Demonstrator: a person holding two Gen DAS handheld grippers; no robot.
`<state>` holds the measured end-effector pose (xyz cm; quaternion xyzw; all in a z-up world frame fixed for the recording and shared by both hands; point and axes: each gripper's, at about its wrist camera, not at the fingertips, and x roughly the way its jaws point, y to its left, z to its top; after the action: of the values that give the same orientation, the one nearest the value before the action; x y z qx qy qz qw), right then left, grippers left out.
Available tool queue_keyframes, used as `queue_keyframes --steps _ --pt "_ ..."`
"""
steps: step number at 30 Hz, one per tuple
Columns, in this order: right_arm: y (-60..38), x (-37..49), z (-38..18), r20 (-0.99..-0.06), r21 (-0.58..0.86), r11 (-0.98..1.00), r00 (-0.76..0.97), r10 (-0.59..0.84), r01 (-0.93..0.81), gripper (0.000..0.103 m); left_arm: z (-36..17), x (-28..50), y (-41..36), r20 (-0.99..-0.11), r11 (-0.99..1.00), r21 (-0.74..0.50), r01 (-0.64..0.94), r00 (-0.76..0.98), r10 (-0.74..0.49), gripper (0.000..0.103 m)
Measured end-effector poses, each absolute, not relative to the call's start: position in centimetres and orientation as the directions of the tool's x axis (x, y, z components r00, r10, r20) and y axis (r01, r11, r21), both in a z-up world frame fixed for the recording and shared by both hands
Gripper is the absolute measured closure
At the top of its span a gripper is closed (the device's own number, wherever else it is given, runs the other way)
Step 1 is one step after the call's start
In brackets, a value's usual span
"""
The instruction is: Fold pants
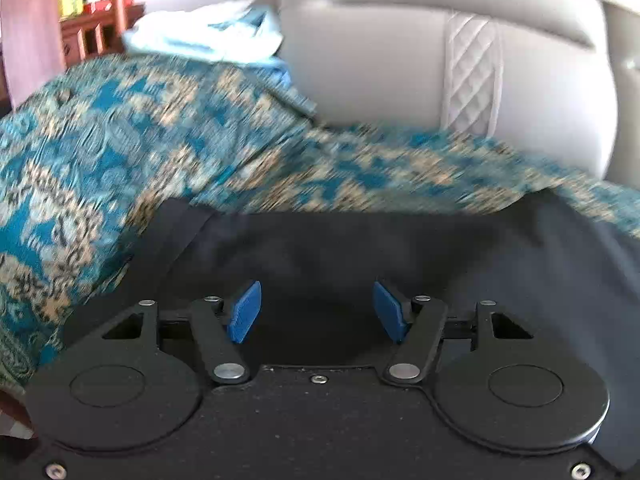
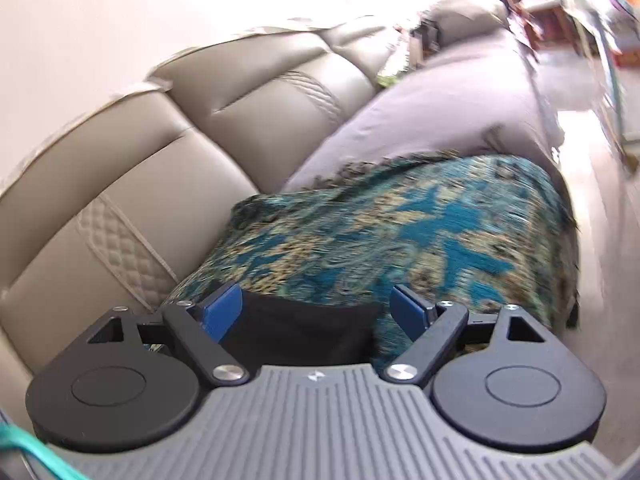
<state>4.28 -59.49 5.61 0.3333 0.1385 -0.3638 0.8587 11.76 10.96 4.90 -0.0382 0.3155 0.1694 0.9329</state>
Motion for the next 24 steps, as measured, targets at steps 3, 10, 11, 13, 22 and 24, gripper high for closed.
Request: queue_keyframes --steps 3,10,11,13,22,24 --pt "-60.1 3.0 5.2 -0.535 0.501 0.468 0.686 -0.494 0.728 0.013 6.4 11.5 8.7 -0.561 0.969 -0.004 -0.246 0.803 0.201 0.049" --pt "-58.1 4.5 4.3 -0.594 0.481 0.535 0.707 -0.384 0.695 0.014 7.3 14.0 1.4 -0.547 0.993 -0.095 0.068 0.83 -0.109 0.069" --pt "-57.8 4.8 4.2 -0.6 0.472 0.543 0.704 -0.38 0.695 0.015 7.0 14.5 0.1 -0.542 0.99 -0.099 0.103 0.829 -0.14 0.07" --pt "-57.0 5.6 4.2 -0.601 0.426 0.559 0.684 -0.413 0.711 0.017 6.2 15.7 -1.6 -0.544 0.986 -0.1 0.135 0.822 -0.168 0.072" --pt "-56.3 7.0 4.3 -0.587 0.367 0.612 0.685 -0.432 0.701 0.021 2.5 21.7 -2.8 -0.593 1.0 -0.018 0.008 0.805 -0.017 0.075" --pt "-57.0 6.8 4.2 -0.579 0.399 0.598 0.697 -0.423 0.695 0.023 2.5 22.6 -2.6 -0.592 1.0 -0.018 -0.015 0.806 0.002 0.075"
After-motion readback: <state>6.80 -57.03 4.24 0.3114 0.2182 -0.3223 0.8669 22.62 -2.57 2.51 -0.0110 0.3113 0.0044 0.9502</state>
